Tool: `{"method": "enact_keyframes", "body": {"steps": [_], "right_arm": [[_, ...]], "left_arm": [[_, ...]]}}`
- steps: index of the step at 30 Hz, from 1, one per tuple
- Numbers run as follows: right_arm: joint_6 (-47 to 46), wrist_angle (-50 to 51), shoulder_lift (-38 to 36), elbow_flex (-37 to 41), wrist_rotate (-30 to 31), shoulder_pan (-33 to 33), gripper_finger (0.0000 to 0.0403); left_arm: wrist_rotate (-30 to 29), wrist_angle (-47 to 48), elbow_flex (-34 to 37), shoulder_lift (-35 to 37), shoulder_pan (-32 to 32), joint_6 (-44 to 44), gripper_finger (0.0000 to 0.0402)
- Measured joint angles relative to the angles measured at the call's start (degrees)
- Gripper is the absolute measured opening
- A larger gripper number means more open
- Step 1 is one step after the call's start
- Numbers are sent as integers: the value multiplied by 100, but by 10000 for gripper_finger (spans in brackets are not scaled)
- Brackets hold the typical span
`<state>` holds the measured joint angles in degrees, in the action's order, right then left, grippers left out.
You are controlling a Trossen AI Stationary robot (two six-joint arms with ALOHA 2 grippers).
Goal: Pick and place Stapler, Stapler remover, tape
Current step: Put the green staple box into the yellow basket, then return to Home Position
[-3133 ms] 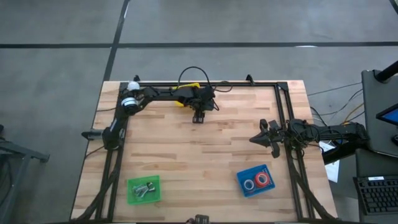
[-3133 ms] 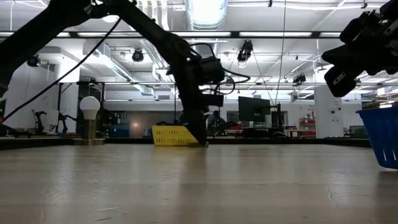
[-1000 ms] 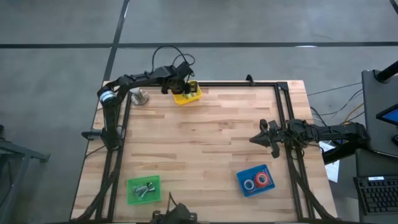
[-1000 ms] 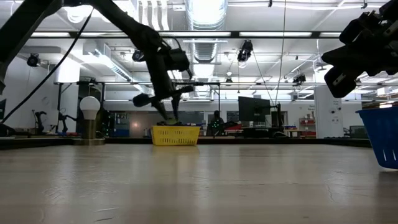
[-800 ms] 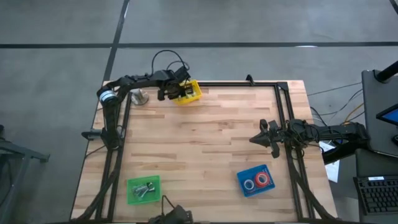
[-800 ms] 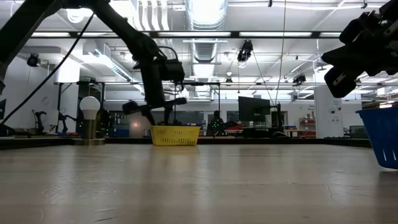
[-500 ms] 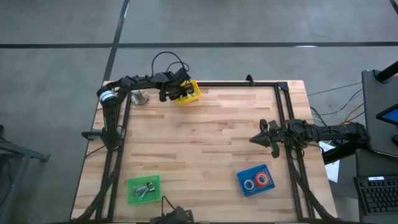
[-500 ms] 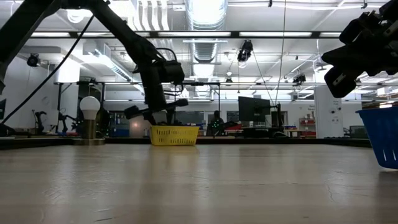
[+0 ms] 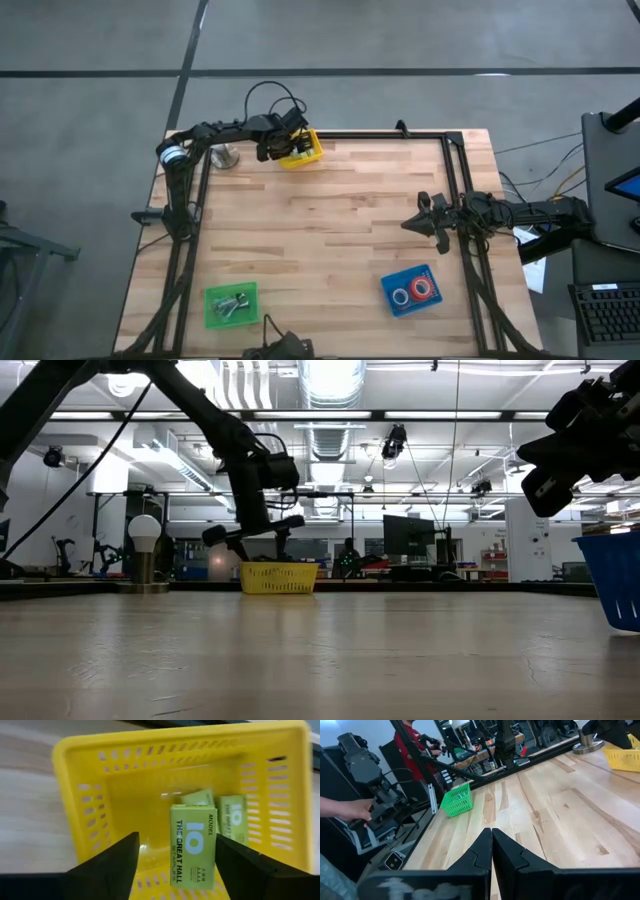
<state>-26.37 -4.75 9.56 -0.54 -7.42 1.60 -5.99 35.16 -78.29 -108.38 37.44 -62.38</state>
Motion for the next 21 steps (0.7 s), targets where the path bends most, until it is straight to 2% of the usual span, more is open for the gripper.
{"method": "enact_keyframes", "body": {"steps": [5,8,12,21], "right_arm": [[0,0,0,0,-1,0,9],[0,0,0,0,0,1,9],[0,0,0,0,-1,-1,9],[0,0,-2,0,-1,-1,9]], "left_arm": [[49,201,-64,31,-49,-3,267],[-54,547,-64,35,-49,-97,263],[-58,555,-58,82,-55,-41,260],[131,624,-55,330,-124,833,258]]}}
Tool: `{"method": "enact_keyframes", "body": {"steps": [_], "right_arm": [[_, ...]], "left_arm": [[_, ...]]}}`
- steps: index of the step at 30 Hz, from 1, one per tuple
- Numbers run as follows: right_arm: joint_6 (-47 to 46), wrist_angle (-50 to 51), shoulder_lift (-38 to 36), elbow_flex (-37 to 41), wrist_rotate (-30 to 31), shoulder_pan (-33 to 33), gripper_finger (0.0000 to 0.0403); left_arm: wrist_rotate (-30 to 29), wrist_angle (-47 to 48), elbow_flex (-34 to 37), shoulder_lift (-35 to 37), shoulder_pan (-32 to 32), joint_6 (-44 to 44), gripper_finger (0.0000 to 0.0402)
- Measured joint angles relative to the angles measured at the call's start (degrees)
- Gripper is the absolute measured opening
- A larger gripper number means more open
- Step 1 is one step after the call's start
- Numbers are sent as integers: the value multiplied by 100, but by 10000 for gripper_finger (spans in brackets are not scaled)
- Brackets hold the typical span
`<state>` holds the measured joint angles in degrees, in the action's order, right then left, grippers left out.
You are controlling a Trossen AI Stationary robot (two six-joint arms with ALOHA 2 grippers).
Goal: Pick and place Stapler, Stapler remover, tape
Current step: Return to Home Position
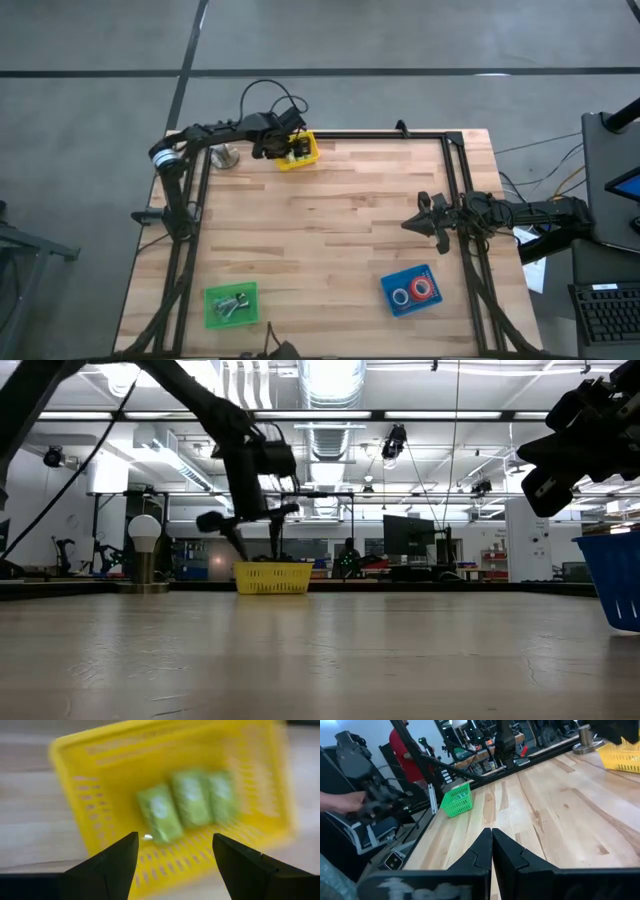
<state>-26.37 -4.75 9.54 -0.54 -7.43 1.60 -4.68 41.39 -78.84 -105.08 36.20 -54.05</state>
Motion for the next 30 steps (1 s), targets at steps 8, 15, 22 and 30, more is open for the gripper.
{"method": "enact_keyframes", "body": {"steps": [8,15,22,30], "right_arm": [[0,-2,0,0,0,0,9],[0,-2,0,0,0,-1,9],[543,-2,4,0,1,0,9],[892,-92,-2,0,410,1,9]], "left_arm": [[414,32,172,946,-747,1612,256],[393,-687,777,1587,-1873,2083,138],[1785,-2992,2090,2537,-2525,2788,13],[2044,-3934,3919,4333,-2863,1775,4]]}}
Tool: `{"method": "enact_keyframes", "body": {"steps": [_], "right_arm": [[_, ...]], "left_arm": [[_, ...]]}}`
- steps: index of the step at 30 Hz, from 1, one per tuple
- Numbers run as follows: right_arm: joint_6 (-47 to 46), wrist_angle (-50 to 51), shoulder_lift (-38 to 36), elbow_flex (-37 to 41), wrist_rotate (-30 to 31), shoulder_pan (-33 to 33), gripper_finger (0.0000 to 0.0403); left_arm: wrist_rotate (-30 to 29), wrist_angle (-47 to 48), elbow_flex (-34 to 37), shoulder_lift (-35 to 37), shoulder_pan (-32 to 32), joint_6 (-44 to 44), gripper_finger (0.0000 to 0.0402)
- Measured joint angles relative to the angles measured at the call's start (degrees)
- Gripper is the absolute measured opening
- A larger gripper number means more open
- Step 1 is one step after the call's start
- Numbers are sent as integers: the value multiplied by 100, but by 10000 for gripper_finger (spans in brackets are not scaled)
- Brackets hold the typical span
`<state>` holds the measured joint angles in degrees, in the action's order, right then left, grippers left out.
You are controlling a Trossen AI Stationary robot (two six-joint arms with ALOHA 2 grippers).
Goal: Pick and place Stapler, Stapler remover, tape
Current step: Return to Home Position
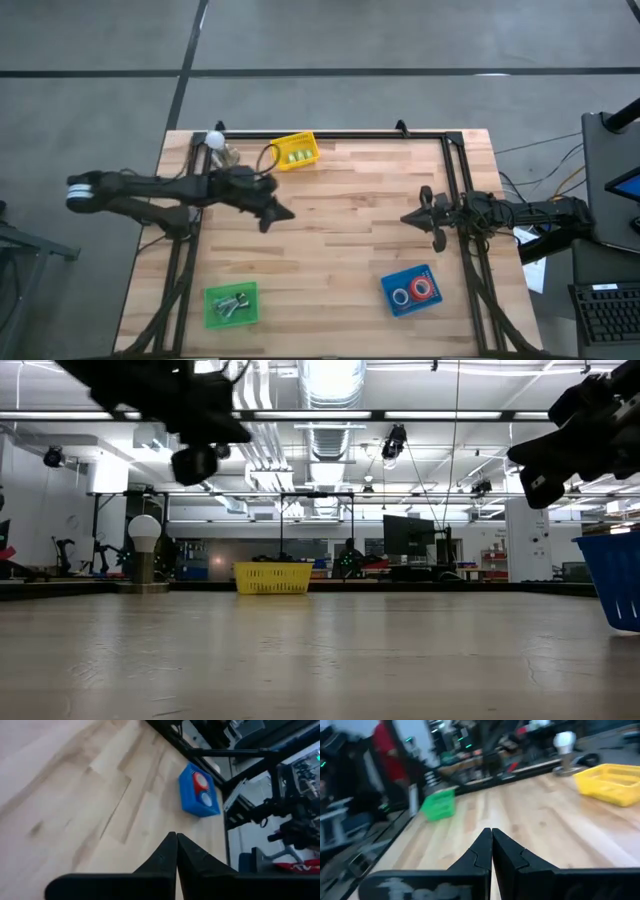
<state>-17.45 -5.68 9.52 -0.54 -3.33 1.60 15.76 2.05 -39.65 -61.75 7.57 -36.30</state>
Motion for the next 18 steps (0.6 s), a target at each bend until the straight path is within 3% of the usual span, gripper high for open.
{"method": "enact_keyframes", "body": {"steps": [2,6,9,16,18], "right_arm": [[-31,-12,-2,0,227,-2,9],[-141,-26,-1,0,394,-2,9],[-165,-123,2,0,377,-2,9],[339,-822,-92,-4,491,-2,9],[354,-814,-92,-4,505,0,9]], "left_arm": [[-38,133,343,485,17,141,4],[-16,742,960,1441,77,1424,15],[207,825,1377,2121,35,1470,24],[238,-1710,2812,3709,-147,1639,28],[239,-1983,3189,4046,-153,1499,27]]}}
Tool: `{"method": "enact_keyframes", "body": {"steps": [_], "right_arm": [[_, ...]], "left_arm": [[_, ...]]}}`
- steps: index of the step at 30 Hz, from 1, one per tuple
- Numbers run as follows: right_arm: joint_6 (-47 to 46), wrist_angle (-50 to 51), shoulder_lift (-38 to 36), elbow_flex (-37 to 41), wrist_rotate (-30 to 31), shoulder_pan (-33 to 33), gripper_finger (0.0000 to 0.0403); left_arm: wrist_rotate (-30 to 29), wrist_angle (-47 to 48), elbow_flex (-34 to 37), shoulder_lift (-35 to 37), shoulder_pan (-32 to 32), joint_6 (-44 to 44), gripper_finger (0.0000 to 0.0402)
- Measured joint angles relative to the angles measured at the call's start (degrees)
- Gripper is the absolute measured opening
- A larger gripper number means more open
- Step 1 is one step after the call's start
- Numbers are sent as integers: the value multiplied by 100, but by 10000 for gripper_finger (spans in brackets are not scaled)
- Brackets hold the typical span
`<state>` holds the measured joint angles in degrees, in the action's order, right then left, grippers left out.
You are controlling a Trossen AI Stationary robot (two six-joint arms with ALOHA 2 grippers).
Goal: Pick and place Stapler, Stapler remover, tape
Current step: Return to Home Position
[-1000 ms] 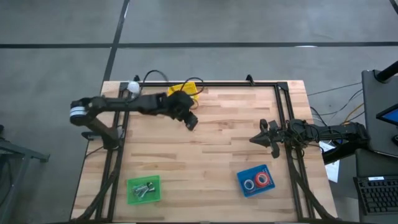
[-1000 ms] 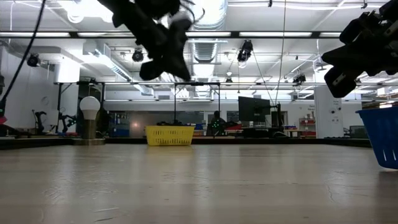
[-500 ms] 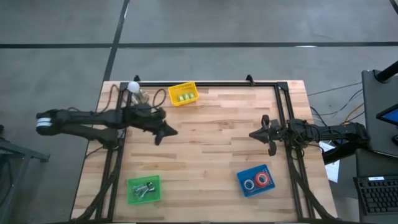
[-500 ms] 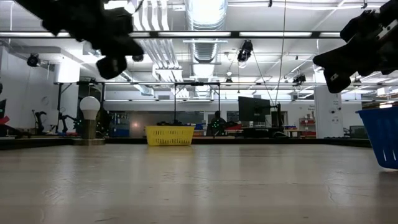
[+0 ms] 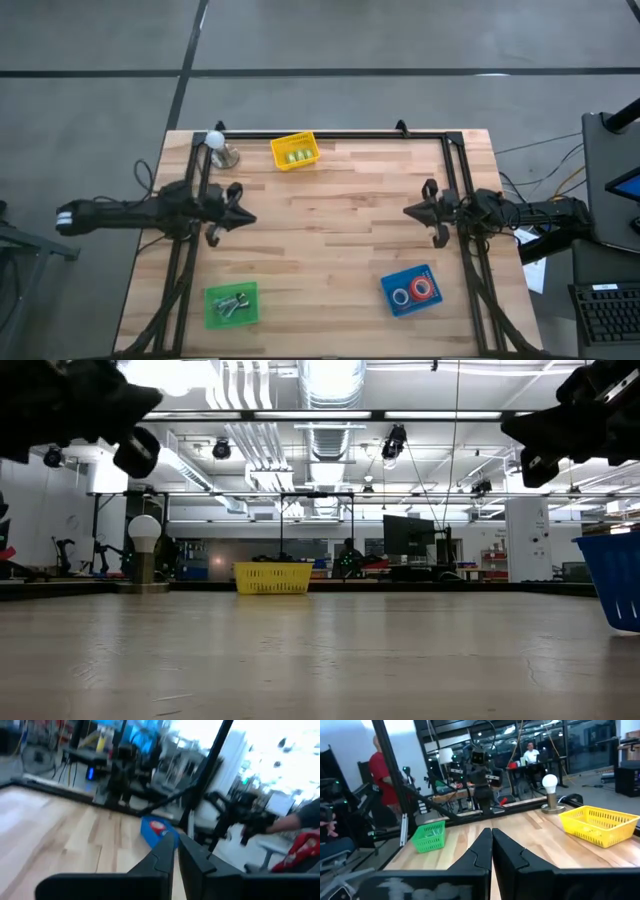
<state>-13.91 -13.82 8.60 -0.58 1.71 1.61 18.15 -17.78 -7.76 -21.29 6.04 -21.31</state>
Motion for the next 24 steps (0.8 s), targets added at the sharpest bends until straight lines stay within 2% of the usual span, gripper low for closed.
{"method": "enact_keyframes", "body": {"steps": [5,7,10,13,17,20,24], "right_arm": [[117,156,0,0,-19,0,9],[207,168,12,0,-22,0,9],[363,160,-27,0,-22,0,9],[398,155,-88,0,-22,0,9],[294,123,-232,2,-22,-1,9],[-372,139,-257,0,-22,0,9],[-786,157,-251,4,-21,-2,9]], "left_arm": [[-37,-153,578,740,-28,252,24],[-289,44,722,921,-27,330,23],[-567,544,692,1118,-26,483,23],[-570,547,681,1229,-28,685,23],[-525,661,716,1256,-28,118,23],[-520,682,716,1243,-28,-479,23],[-518,725,718,1234,-28,-771,23]]}}
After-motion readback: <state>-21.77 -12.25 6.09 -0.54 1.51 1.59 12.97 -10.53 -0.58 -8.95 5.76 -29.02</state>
